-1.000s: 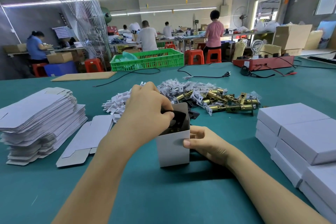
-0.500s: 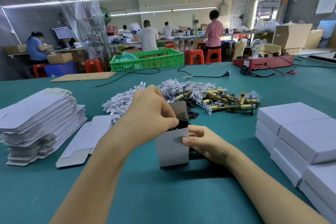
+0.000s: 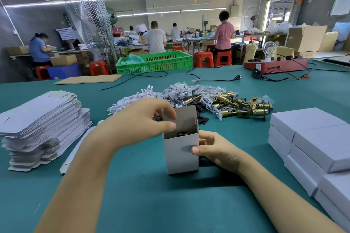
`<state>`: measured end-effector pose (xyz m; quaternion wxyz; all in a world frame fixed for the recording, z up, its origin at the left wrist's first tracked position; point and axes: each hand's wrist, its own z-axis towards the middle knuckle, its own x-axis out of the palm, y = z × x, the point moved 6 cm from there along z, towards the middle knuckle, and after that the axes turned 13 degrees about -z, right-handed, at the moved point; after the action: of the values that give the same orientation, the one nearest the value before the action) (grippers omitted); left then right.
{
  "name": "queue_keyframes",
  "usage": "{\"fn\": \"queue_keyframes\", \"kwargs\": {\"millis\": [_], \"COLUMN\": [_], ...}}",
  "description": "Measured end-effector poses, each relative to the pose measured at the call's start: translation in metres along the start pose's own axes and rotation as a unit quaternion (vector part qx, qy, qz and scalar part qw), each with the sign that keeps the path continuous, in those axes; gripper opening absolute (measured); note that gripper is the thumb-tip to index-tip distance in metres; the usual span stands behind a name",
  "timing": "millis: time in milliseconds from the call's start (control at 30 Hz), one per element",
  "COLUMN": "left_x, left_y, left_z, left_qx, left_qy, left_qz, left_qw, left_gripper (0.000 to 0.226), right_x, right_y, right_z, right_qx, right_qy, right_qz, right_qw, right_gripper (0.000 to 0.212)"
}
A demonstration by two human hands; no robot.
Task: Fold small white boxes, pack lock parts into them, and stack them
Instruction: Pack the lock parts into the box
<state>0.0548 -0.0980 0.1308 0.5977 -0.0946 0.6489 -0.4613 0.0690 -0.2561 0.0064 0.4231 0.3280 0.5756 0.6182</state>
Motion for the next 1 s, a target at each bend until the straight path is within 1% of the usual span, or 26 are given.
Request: {"fn": "queue_keyframes", "kwargs": {"millis": [67,133,200,233,300,367,400,433,467,533,567,600,667,700,733,800,900,1000], "left_x": [0.001,0.009,0.024,0.033,0.051,0.069,0.077,0.085,0.091,0.1,0.103,0.105,0.107,0.107,0.107,0.107,0.107,0.105], "left_y": [0.012,0.024,0.035,0.04,0.056,0.074,0.081,0.086,0.089,0.09,0.09,0.091,0.091,0.091,0.091,0.092,0.093,0.095], "left_z": [0.003,0.007,0.01,0.012,0.017,0.019,0.018,0.018,0.018,0.017,0.016,0.015,0.012,0.011,0.01,0.009,0.013,0.017], "left_qx": [-0.033,-0.046,-0.032,-0.02,-0.005,-0.012,-0.017,-0.015,-0.012,-0.016,-0.021,-0.026,-0.025,-0.024,-0.027,-0.033,-0.04,-0.045], "left_qy": [0.017,0.051,0.096,0.104,0.068,0.008,-0.016,-0.035,-0.05,-0.07,-0.079,-0.088,-0.096,-0.095,-0.094,-0.09,-0.083,-0.081], "left_qz": [-0.052,-0.109,-0.202,-0.254,-0.333,-0.395,-0.418,-0.428,-0.425,-0.391,-0.381,-0.383,-0.394,-0.397,-0.4,-0.405,-0.411,-0.412], "left_qw": [0.998,0.992,0.974,0.961,0.941,0.918,0.908,0.903,0.904,0.918,0.921,0.919,0.914,0.913,0.911,0.909,0.907,0.906], "left_gripper": [0.014,0.03,0.064,0.08,0.103,0.113,0.112,0.105,0.091,0.057,0.046,0.041,0.039,0.039,0.039,0.04,0.037,0.038], "right_x": [-0.002,-0.005,-0.008,-0.01,-0.013,-0.017,-0.018,-0.018,-0.019,-0.019,-0.019,-0.02,-0.024,-0.028,-0.034,-0.051,-0.078,-0.095], "right_y": [-0.003,-0.006,-0.006,-0.005,-0.002,-0.002,-0.003,-0.003,-0.003,-0.004,-0.003,-0.003,-0.001,0.001,0.001,0.0,-0.002,0.003], "right_z": [0.001,0.003,0.004,0.004,0.002,0.001,0.001,0.001,0.0,0.0,-0.001,-0.001,-0.002,-0.003,-0.005,-0.009,-0.016,-0.021], "right_qx": [-0.002,-0.008,-0.014,-0.017,-0.023,-0.03,-0.034,-0.038,-0.04,-0.031,-0.024,-0.017,-0.009,-0.004,0.007,0.04,0.084,0.091], "right_qy": [-0.023,-0.062,-0.093,-0.104,-0.123,-0.131,-0.13,-0.129,-0.126,-0.12,-0.114,-0.107,-0.102,-0.112,-0.134,-0.205,-0.313,-0.37], "right_qz": [-0.007,-0.008,-0.009,-0.015,-0.033,-0.032,-0.024,-0.018,-0.015,-0.006,0.003,0.018,0.055,0.07,0.082,0.101,0.048,0.044], "right_qw": [1.0,0.998,0.996,0.994,0.992,0.99,0.991,0.991,0.991,0.992,0.993,0.994,0.993,0.991,0.988,0.973,0.945,0.923], "right_gripper": [0.046,0.041,0.043,0.044,0.043,0.04,0.037,0.036,0.035,0.032,0.031,0.031,0.04,0.046,0.046,0.038,0.024,0.017]}}
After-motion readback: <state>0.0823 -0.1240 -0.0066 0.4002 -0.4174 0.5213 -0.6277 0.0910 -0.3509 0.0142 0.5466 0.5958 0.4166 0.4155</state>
